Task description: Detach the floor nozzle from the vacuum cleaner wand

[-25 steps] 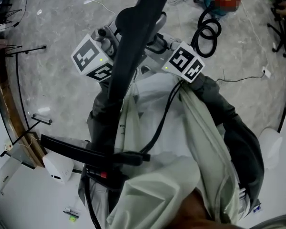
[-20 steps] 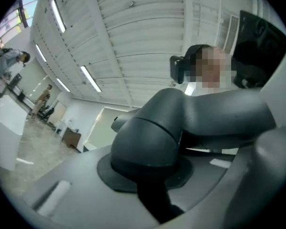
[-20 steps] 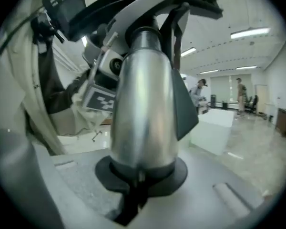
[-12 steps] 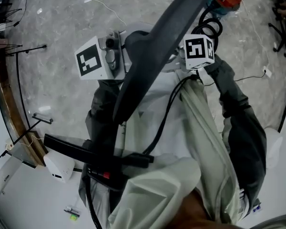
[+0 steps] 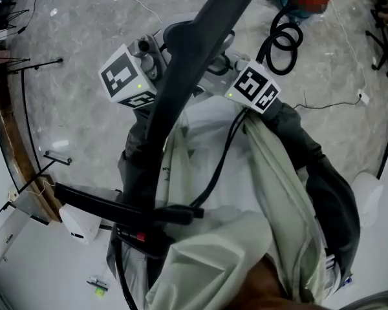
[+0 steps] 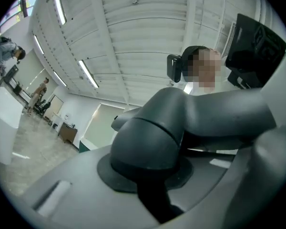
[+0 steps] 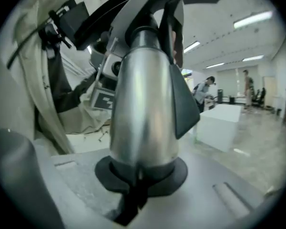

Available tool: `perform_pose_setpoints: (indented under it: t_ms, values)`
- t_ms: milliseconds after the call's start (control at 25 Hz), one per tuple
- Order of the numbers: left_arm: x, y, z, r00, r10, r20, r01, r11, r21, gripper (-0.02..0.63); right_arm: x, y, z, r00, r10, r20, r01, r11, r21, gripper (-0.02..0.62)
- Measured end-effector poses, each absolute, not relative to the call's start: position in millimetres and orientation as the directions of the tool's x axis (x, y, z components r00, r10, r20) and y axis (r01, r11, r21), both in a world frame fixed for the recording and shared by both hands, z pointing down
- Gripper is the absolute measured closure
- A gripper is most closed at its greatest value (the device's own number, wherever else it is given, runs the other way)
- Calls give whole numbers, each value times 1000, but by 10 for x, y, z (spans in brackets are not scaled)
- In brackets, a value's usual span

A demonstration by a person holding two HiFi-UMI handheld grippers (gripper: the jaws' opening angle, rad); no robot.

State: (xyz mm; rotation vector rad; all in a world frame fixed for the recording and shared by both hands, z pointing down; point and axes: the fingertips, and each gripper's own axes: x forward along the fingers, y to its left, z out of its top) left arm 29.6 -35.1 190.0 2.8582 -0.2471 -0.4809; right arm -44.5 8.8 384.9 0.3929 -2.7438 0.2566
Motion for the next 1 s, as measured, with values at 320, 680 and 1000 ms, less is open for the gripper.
perform_pose_setpoints:
  t_ms: [320,680,1000]
  values:
    - [350,-554,1963,920,-274,-279,-194,-939,283,535,-368,-82,3928,-871,-295,393,-361,927,-104,558]
    - [325,-61,1911,921,67,-383,130,-981,141,532,-357,572,3812,-900,370,231,291,904,-314,556]
    - [281,-611,2076,888,-365,-280,-275,-910,311,532,-382,-89,4018,-861,-315,399,-385,917,-106,559]
